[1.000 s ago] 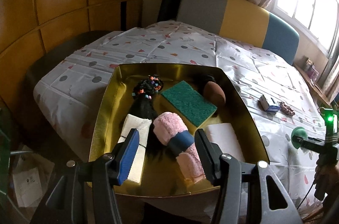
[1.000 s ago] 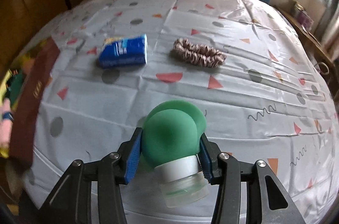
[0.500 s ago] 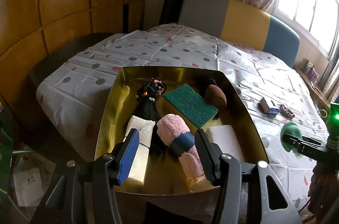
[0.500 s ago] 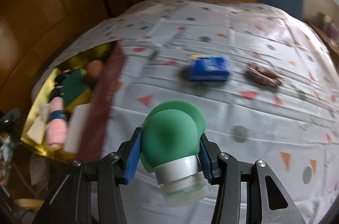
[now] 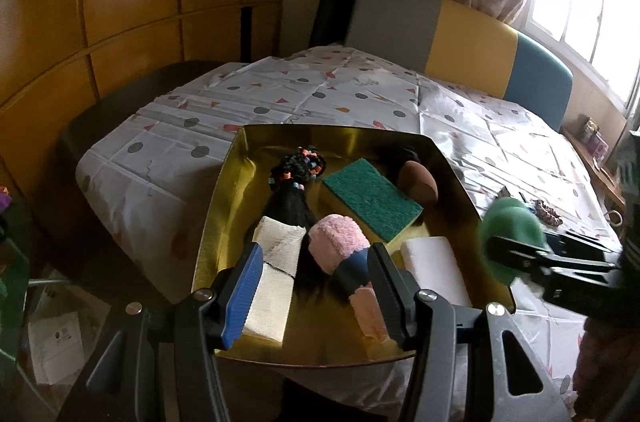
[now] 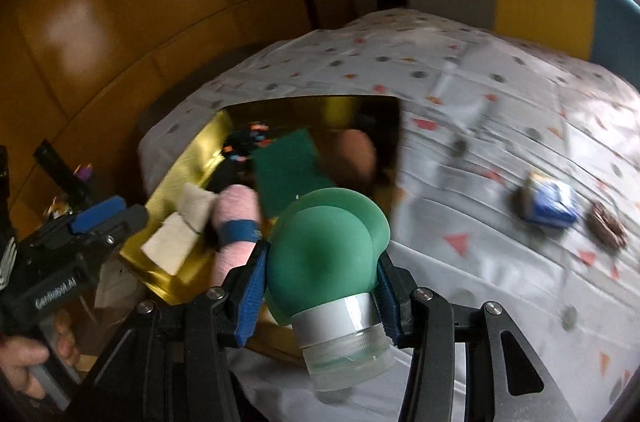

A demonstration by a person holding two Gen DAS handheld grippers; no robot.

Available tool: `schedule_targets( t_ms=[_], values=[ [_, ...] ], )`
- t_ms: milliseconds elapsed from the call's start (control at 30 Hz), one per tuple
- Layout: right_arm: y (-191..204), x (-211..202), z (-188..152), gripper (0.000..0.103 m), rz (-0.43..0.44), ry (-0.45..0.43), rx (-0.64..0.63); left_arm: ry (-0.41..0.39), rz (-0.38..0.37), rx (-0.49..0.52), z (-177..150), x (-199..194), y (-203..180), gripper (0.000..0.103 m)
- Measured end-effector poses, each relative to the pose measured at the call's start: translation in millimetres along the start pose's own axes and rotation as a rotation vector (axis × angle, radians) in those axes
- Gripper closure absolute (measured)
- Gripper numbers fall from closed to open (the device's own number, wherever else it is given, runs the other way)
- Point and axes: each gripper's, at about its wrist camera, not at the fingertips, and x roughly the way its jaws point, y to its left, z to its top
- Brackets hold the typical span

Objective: Organize soft objects
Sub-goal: 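Carry the green round sponge over the tray and release it with the right tool, then move both tools to the bed and grasp the blue tissue pack with the left tool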

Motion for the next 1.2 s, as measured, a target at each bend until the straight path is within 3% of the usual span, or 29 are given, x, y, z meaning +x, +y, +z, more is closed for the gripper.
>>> schedule_targets(
  t_ms=[267, 567, 767, 900, 1200],
  values=[
    [20, 53, 18, 0.052, 0.002, 0.095, -0.039, 0.006, 0.021, -0.016, -2, 2, 9, 0.048],
    [21, 85, 22, 0.039, -0.038, 0.137, -0.054, 0.014, 0.031, -0.022, -1, 4, 14, 0.048],
    [14, 59, 25, 0.028, -0.014, 0.056, -0.019, 0.012, 0.029, -0.016, 0, 4, 11, 0.048],
    [-2, 33, 26, 0.027, -0.015, -0.004, 0.014, 0.006, 0.025, 0.006, 3, 2, 4, 0.048],
    [-74, -21, 12, 0.025, -0.125, -0.085, 0.126, 0.004, 0.007, 0.08, 9, 1, -25, 0.048]
  ],
)
